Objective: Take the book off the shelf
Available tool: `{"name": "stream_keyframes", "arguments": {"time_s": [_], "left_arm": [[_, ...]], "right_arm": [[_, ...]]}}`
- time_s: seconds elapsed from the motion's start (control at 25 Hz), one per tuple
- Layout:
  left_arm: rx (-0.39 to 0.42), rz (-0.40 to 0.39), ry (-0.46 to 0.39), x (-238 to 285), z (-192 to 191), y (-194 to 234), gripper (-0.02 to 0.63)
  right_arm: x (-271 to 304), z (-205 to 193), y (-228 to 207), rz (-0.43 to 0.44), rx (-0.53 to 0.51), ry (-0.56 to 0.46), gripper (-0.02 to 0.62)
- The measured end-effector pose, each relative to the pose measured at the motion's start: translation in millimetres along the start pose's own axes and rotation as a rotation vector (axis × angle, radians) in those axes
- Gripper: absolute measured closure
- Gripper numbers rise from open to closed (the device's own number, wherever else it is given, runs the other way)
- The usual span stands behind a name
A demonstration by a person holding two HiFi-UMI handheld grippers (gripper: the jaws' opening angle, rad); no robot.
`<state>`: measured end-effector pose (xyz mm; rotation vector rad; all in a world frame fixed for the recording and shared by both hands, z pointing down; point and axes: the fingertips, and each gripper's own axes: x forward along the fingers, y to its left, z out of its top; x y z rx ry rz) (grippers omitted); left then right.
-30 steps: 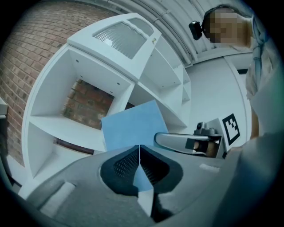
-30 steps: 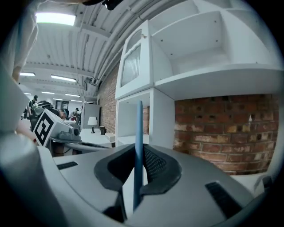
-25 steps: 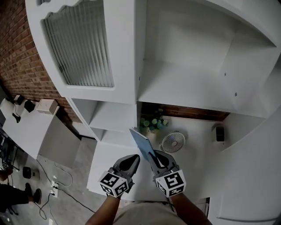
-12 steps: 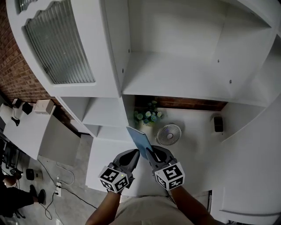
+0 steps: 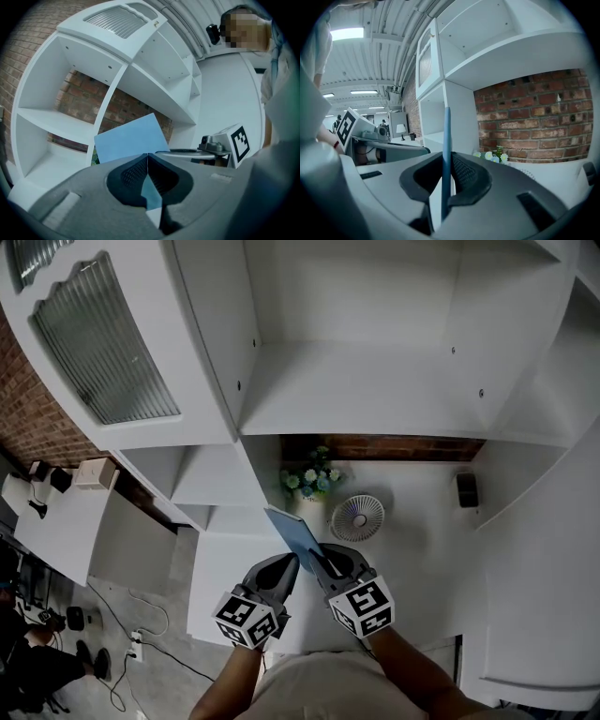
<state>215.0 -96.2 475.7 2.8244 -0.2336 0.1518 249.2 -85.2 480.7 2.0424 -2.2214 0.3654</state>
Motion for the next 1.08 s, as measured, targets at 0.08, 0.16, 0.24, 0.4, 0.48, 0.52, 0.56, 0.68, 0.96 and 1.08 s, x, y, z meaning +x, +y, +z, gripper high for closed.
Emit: {"name": "stream_keyframes", "arguments": {"time_s": [0.08,0.16,0.24,0.4,0.48,0.52,0.56,0.68,0.96,1.08], "left_arm": [[0.002,0.001,0.004,-0.1,-0.2,-1.7,0.597],[0.003,0.003,0.009,-0.4,-1.0,-3.0,0.597],[0.004,0.004,0.013,-1.3,-2.0,-3.8,0.597],[0.007,0.010,0.014,-3.9,-4.2,-6.4,0.597],[0.009,0.013,0.013,-4.8,-4.9,-7.1,0.597],[0.009,0.014,0.012,-5.2,-5.0,-7.3,0.597],[0.009,0.015,0.010,-5.5,-4.9,-7.8,0.597],[0.009,0.015,0.007,-5.8,-4.4,-10.7,0.597],[0.006,0.012,0.003,-6.0,-5.6,-16.5,0.597],[0.004,0.012,0.003,-5.8,-6.7,-18.9,0.597]], "right_arm": [[-0.6,-0.3,1.2,0.005,-0.010,0.002,0.541],[-1.4,-0.1,2.4,0.008,-0.014,-0.001,0.541],[-1.6,0.3,3.5,0.011,-0.011,-0.006,0.541],[-3.2,-0.3,5.8,0.016,-0.008,-0.013,0.541],[-4.2,-0.9,6.6,0.017,-0.007,-0.017,0.541],[-4.6,-0.9,6.9,0.017,-0.006,-0.019,0.541],[-5.2,-0.7,7.2,0.017,-0.005,-0.021,0.541],[-7.4,-0.1,8.4,0.018,-0.003,-0.024,0.541],[-10.5,0.2,9.9,0.022,-0.007,-0.027,0.541],[-12.5,-0.1,9.4,0.022,-0.007,-0.027,0.541]]}}
